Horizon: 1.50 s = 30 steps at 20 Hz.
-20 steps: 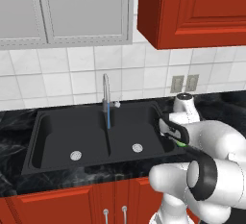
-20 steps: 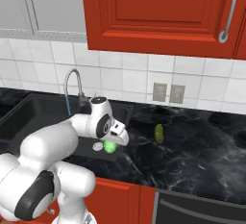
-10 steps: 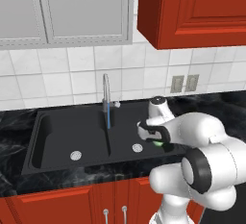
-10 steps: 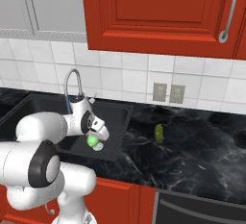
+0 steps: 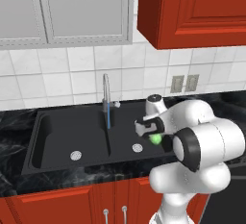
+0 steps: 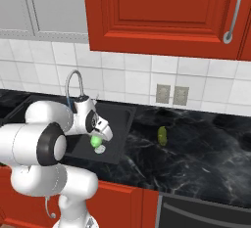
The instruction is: Turn on the sink faucet. Then move the corn from the counter to the sink. Turn off the sink. Move the vegetable from the sink to the pot next to the stove. Finally move the pot to the rear right burner.
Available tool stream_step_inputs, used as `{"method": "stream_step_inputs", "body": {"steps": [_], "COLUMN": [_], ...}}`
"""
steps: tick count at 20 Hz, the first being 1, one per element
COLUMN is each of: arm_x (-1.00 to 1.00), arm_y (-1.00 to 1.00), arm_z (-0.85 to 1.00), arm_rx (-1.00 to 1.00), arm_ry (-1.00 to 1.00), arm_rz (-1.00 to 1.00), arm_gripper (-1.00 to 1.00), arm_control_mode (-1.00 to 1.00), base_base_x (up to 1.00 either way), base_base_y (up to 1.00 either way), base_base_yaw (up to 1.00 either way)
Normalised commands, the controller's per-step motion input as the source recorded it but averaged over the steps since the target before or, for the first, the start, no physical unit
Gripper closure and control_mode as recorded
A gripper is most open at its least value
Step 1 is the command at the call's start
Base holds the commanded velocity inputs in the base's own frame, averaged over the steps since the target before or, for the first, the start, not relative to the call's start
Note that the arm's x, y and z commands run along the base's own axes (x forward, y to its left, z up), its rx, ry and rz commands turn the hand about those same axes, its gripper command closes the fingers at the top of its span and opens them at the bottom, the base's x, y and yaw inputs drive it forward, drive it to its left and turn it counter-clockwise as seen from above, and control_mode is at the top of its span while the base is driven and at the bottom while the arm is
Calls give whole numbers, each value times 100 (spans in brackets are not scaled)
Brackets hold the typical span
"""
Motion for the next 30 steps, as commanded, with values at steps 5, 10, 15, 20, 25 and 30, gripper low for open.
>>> {"method": "stream_step_inputs", "body": {"steps": [5, 10, 15, 20, 25, 30], "arm_x": [40, 41, 16, 31, 32, 11], "arm_y": [3, 5, 1, 0, 0, 0], "arm_z": [-16, -18, -27, -17, -12, -11], "arm_rx": [0, 1, 0, 0, 1, 0], "arm_ry": [2, 1, 0, 0, 0, 2], "arm_rz": [0, 0, 0, 0, 0, 0], "arm_gripper": [100, 100, 100, 100, 100, 100], "arm_control_mode": [-100, -100, -100, -100, -100, -100], "base_base_x": [0, 0, 0, 0, 0, 0], "base_base_y": [0, 0, 0, 0, 0, 0], "base_base_yaw": [0, 0, 0, 0, 0, 0]}}
